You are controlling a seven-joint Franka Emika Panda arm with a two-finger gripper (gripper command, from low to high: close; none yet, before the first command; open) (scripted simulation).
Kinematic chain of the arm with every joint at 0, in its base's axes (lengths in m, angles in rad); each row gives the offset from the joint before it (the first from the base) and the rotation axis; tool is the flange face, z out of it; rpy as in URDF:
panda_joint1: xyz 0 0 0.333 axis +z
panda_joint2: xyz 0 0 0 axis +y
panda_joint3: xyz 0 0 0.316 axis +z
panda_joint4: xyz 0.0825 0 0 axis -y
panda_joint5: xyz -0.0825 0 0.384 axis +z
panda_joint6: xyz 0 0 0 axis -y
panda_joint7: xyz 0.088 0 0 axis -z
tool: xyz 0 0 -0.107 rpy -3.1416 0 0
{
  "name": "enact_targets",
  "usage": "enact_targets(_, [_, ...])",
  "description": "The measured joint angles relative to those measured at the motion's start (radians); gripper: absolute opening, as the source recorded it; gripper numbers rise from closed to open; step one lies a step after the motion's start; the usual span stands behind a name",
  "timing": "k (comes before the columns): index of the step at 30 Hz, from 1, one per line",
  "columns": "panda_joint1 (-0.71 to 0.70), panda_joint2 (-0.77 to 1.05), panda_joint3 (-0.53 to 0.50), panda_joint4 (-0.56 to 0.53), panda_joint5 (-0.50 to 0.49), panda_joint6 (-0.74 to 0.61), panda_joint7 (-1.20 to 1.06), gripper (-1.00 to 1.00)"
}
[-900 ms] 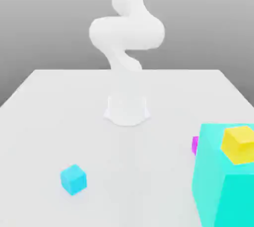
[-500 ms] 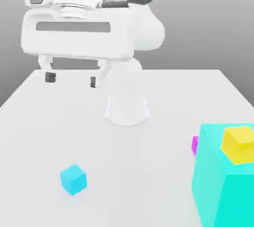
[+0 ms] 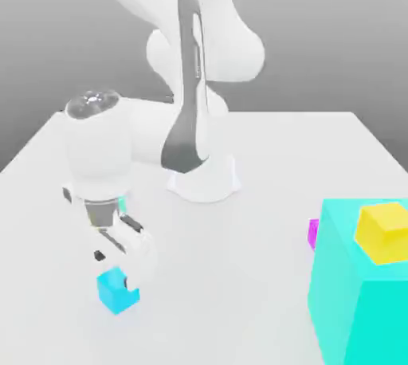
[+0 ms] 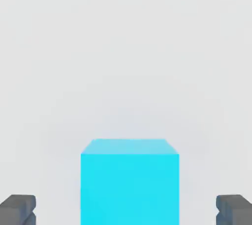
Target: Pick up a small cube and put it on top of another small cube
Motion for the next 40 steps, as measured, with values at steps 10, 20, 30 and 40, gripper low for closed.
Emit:
enact_targets(10, [-0.002, -0.02, 0.0, -0.004, -0.007, -0.016, 0.006, -1.0])
enact_targets(20, [0.151, -0.232, 0.072, 0.148, -0.049, -0.376, 0.078, -1.0])
enact_targets(30, [0.417, -0.305, 0.219, 0.51, -0.037, -0.81, 0.154, -1.0])
enact_targets(40, [0.509, -0.276, 0.258, 0.559, -0.049, -0.834, 0.194, 1.0])
